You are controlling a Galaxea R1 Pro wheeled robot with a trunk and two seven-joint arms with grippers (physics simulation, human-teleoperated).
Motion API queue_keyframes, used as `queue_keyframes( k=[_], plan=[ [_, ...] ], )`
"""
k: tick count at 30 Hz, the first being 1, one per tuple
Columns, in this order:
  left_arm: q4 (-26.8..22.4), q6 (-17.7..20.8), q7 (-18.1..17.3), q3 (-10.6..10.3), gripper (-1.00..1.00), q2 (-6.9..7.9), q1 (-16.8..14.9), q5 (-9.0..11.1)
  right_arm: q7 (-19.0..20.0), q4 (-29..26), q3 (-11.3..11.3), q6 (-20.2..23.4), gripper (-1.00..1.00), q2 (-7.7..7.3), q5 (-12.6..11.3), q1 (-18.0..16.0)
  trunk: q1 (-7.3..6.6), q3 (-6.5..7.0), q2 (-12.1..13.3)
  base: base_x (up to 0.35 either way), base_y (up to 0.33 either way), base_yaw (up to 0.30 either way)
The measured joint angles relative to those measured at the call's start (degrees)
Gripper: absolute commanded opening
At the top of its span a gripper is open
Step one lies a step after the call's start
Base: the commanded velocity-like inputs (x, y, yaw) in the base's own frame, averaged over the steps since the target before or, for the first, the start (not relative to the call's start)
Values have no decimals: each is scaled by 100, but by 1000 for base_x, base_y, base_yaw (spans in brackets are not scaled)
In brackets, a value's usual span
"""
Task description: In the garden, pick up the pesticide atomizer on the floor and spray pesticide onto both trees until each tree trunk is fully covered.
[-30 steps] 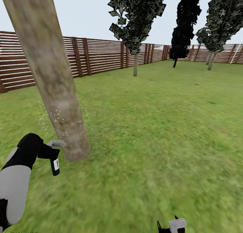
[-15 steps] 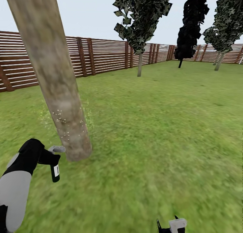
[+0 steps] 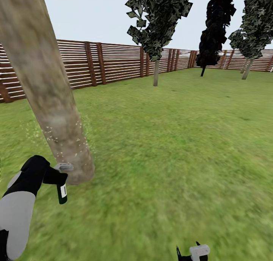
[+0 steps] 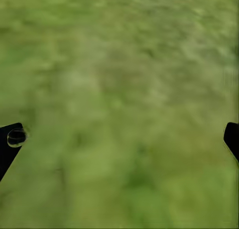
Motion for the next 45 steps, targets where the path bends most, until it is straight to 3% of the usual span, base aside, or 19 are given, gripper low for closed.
queue_keyframes(
  k=[6, 23, 27, 29, 36, 45],
  plan=[
    [0, 0, 0, 0, -100, 0, 0, 0, 0, 0, 0, 0, 100, -1, 0, 0, 0, 0, 0, 14, -266, 264],
    [-33, -1, 4, 9, -100, 0, -1, 0, 0, 0, 0, 0, 100, 3, 0, 0, 0, 0, 0, 78, -251, 45],
    [-85, -4, 17, 321, -100, 0, -1, -10, 0, 0, 0, 0, 100, 7, 0, 0, 0, 0, 0, 237, -189, 266],
    [-93, -2, 17, 375, -100, 0, -1, -9, 0, 0, 0, 0, 100, 6, 0, 0, 0, 0, 0, 240, -186, 83],
    [-88, 0, 18, 369, -100, 0, -1, -10, 0, 0, 0, 0, 100, 6, 0, 0, 0, 0, 0, 240, -183, 7],
    [-88, 0, 18, 369, -100, 3, -1, -9, 0, 0, 0, 0, 100, 7, 0, 0, 0, 0, 0, 111, -257, 269]
  ],
)
